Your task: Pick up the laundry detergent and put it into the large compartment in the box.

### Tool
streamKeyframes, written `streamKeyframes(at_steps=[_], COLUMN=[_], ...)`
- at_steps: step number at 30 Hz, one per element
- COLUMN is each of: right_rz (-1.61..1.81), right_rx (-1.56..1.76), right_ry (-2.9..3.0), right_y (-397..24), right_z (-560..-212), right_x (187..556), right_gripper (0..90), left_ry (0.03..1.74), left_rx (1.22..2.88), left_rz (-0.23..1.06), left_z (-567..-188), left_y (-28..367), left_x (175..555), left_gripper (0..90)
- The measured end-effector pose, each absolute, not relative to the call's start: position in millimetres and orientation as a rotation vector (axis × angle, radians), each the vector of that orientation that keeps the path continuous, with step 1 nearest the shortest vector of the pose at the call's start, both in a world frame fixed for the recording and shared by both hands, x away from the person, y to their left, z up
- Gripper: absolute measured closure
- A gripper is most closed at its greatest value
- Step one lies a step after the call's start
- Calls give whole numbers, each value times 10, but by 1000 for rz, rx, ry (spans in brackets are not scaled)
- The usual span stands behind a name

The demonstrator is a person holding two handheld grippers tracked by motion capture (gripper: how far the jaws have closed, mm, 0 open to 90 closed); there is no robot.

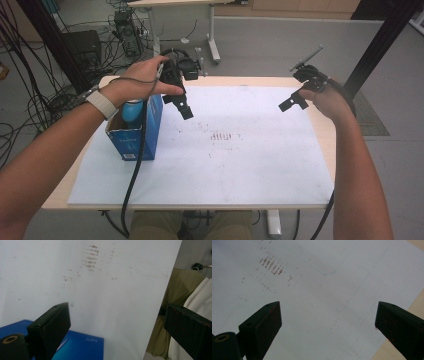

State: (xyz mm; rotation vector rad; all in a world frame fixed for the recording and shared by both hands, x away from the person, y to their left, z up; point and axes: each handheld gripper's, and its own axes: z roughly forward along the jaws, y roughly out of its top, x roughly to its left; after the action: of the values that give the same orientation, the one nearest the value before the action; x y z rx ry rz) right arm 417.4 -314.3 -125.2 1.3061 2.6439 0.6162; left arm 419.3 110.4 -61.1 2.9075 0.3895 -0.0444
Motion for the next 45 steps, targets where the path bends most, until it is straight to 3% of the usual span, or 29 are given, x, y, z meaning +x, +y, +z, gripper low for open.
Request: streamKeyframes(at_steps=[17, 45], right_rz=[624, 626], right_rx=[1309, 1326], right_ry=[2643, 2649], right_y=[-3136, -3179], right_z=[-1251, -1329], right_x=[4147, 4162], right_gripper=[69, 69], left_ry=[288, 285], left_rx=[2920, 2929], left_rz=[-50, -66], left_z=[-784, -888], left_y=[999, 971], left_x=[4073, 4082], left_gripper=[75, 74])
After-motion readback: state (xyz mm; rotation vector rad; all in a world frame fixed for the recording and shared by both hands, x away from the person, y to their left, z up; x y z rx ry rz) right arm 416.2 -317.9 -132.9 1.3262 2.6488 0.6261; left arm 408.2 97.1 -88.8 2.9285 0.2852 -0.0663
